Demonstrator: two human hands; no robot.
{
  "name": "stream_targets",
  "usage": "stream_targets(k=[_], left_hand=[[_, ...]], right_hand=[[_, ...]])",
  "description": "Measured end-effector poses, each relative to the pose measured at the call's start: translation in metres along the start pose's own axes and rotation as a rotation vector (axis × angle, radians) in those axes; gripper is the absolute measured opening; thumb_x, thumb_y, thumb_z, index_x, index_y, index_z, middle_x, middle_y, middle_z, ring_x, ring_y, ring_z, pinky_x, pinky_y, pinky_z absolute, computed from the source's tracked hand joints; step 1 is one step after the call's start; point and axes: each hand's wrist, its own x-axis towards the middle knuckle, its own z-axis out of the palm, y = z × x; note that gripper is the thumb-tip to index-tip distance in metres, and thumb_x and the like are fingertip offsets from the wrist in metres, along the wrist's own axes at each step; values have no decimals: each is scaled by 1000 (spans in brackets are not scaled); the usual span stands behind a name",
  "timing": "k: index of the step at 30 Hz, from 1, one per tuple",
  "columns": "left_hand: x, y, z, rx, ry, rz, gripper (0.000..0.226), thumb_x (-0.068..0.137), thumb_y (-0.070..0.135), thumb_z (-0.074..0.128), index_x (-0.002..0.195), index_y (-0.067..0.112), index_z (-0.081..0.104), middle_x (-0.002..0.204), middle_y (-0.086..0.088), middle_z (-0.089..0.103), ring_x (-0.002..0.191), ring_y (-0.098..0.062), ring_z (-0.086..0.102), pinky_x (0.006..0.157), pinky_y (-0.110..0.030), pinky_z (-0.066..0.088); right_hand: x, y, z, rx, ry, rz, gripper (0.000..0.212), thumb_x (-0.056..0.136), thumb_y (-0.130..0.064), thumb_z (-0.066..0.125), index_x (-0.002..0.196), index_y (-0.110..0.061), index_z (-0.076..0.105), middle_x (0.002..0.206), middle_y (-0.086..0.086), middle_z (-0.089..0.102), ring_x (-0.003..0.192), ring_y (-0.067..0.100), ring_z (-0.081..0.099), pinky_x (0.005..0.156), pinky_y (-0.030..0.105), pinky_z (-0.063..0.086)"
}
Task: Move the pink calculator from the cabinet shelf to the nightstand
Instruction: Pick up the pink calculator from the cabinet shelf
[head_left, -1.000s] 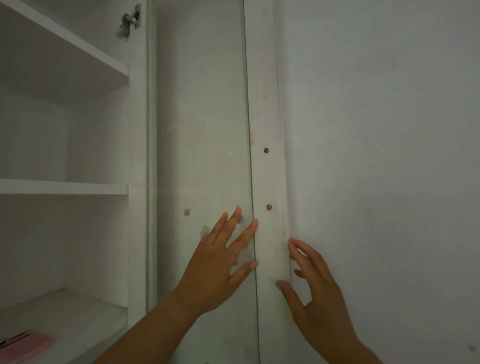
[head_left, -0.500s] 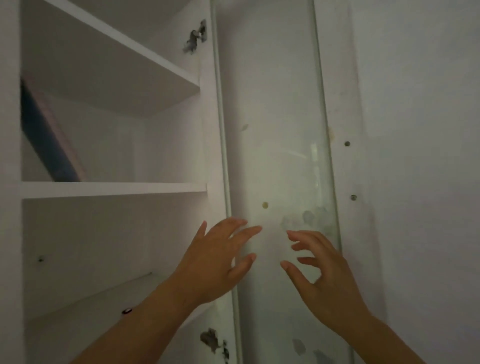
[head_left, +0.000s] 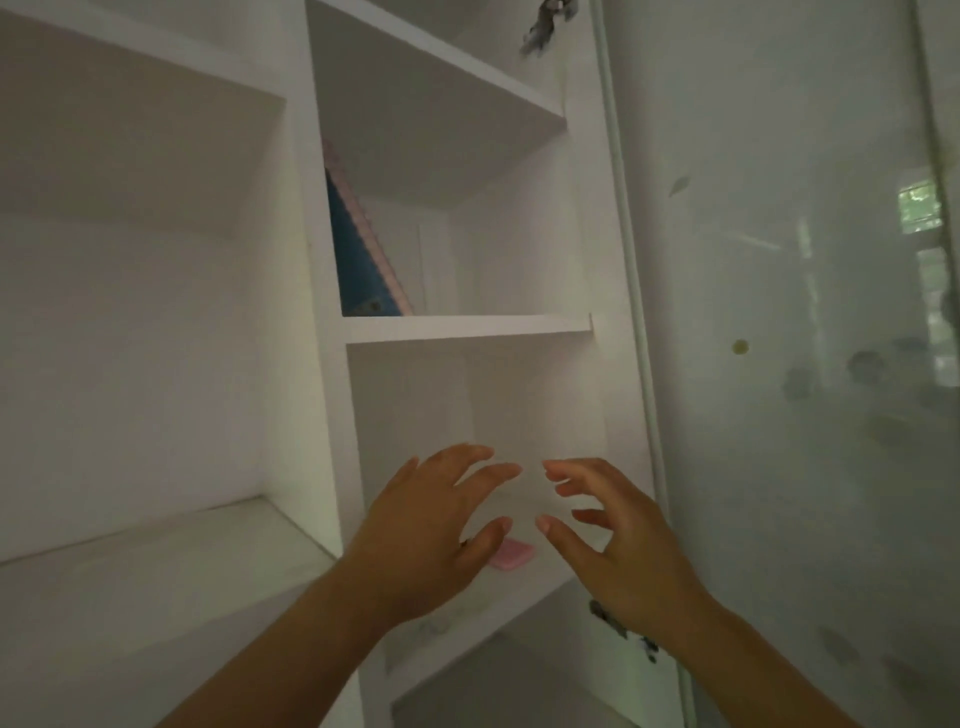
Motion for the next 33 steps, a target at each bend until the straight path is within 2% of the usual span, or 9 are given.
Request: stream_targets(k=[3,7,13,21,24,29,33], left_hand=[[-11,-8,5,12,-31,-8,55,83,59,20,137,45,24,147,14,28,135,-6,20,113,-37,18],[-11,-15,15,25,-29,-42,54,85,59,22,136,43,26,147,13,30,134,-7,24,111,-40,25],[6,-20,39,46,-61,-105,50,90,52,31,138,44,21,149,15,22,136,-6,19,111,-38,23],[46,-27,72,43,-13,-237,63,78,62,14,138,43,24,148,16,24,134,-4,22,110,-36,25],[53,-30,91,52,8,-291,65,76,62,15,137,42,28,147,12,29,133,-7,26,109,-37,28],[45,-34,121,64,10,-437,68,74,64,14,137,41,28,147,13,30,132,-6,28,104,-22,25],[34,-34,133,44,-3,-553,48,89,53,36,136,44,28,147,15,27,132,-3,25,101,-16,22]], right_hand=[[-2,9,16,7,-39,4,39,83,-25,65,120,-28,52,117,-16,53,106,4,52,86,18,47],[4,26,25,33,-38,19,40,83,-23,66,120,-25,53,116,-12,54,105,3,52,85,15,46],[18,62,33,46,-51,26,39,83,-26,64,120,-26,53,116,-17,52,104,0,52,85,12,44],[54,128,33,99,-98,11,37,83,-23,65,118,-27,54,114,-16,53,102,0,53,83,14,46],[57,149,45,143,-137,15,36,82,-23,66,116,-28,54,113,-17,53,100,0,53,81,14,46],[50,176,70,188,-230,13,37,83,-26,66,117,-31,52,114,-20,51,103,-3,49,82,15,45],[48,187,83,173,-336,23,43,83,-25,64,123,-30,49,122,-18,48,107,-6,46,92,20,43]])
